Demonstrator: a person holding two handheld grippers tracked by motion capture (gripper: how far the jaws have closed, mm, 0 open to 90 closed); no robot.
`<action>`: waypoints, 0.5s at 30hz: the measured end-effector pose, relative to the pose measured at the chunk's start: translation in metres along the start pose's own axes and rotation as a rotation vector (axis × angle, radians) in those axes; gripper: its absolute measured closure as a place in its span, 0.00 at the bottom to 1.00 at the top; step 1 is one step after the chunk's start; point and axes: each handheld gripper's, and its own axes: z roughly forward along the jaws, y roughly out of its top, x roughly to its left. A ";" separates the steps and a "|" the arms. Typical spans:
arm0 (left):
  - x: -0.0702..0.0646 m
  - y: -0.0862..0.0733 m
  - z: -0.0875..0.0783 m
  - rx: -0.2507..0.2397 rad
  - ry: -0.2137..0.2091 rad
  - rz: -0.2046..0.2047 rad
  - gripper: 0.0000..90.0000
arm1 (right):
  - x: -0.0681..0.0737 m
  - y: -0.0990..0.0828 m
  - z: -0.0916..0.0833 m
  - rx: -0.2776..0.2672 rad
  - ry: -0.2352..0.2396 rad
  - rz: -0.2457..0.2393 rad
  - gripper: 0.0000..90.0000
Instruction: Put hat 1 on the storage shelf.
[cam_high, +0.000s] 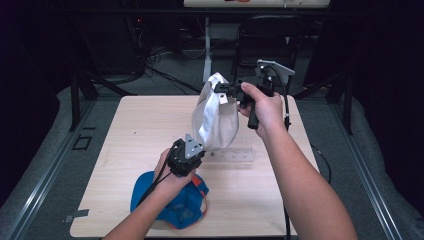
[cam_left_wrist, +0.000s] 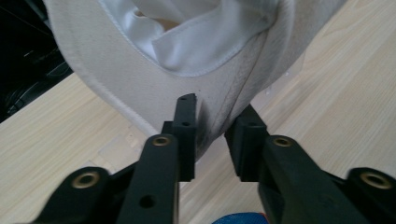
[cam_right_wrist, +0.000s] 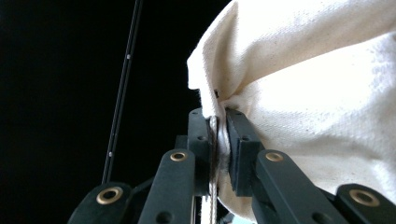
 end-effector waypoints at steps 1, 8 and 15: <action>0.005 -0.001 -0.002 -0.007 0.004 -0.003 0.89 | 0.000 -0.001 0.001 0.000 0.004 -0.005 0.91; 0.022 -0.007 -0.008 -0.032 -0.037 -0.021 0.93 | -0.001 -0.002 0.004 0.010 0.006 -0.005 0.91; 0.039 -0.015 -0.012 -0.069 -0.084 -0.057 0.94 | -0.002 -0.004 0.014 0.020 0.002 -0.006 0.91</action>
